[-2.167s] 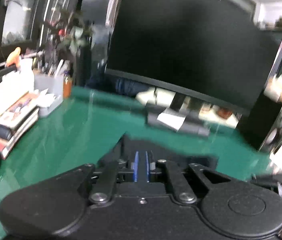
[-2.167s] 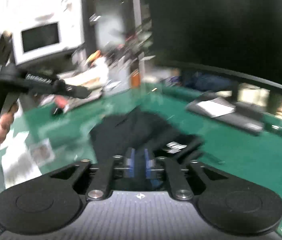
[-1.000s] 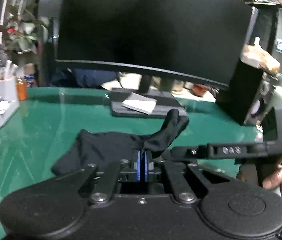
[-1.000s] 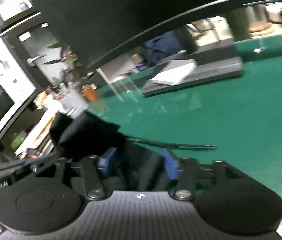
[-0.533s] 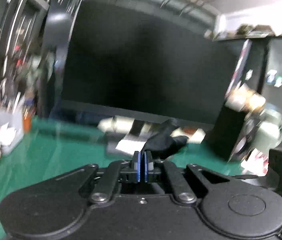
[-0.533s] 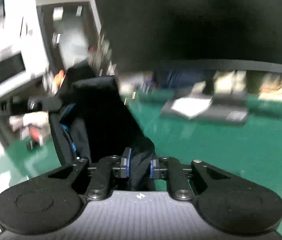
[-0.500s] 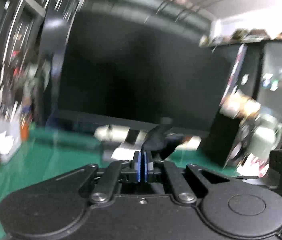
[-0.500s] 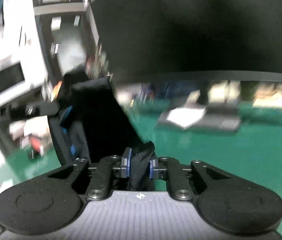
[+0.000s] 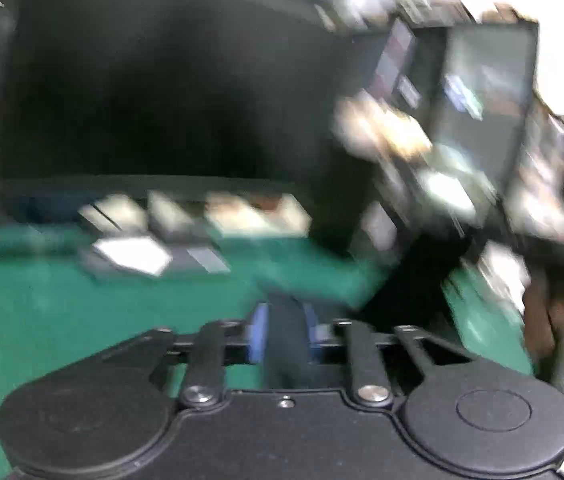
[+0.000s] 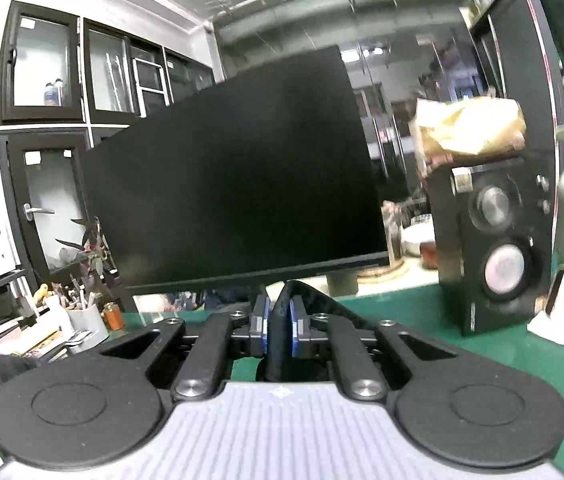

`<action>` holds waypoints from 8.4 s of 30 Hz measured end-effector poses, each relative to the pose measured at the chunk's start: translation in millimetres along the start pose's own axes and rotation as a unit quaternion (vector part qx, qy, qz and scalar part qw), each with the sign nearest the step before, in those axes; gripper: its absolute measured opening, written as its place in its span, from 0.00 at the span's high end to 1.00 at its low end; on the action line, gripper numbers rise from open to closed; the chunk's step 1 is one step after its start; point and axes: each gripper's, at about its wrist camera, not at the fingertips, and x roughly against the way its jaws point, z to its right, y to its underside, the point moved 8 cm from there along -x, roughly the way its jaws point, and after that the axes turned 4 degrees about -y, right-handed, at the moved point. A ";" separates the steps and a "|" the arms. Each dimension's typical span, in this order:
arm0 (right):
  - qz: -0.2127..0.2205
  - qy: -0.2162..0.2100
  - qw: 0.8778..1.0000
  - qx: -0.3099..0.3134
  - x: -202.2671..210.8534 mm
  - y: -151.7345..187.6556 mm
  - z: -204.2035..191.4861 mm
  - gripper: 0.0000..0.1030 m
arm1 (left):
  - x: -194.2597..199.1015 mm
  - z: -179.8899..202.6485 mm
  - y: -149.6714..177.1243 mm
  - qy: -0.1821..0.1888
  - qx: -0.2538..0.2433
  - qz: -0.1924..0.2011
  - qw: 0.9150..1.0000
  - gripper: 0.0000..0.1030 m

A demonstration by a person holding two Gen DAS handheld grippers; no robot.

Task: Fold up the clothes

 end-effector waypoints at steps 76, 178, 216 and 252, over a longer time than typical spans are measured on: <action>-0.264 -0.179 0.939 0.128 -20.0 129.8 -32.6 0.74 | -97.3 -85.7 20.8 -0.119 0.021 -0.068 0.990 0.11; -0.282 -0.125 0.937 0.166 -66.8 133.2 -6.7 0.00 | 8.2 -69.4 41.8 -0.129 0.073 -0.012 0.989 0.00; -0.184 -0.090 0.948 0.243 -38.0 80.7 -3.6 0.19 | -3.5 1.2 102.5 -0.070 -0.028 -0.094 0.993 0.01; -0.185 -0.122 0.925 0.309 -39.0 90.1 -25.4 0.46 | 20.3 13.4 96.2 -0.047 -0.054 -0.083 0.994 0.35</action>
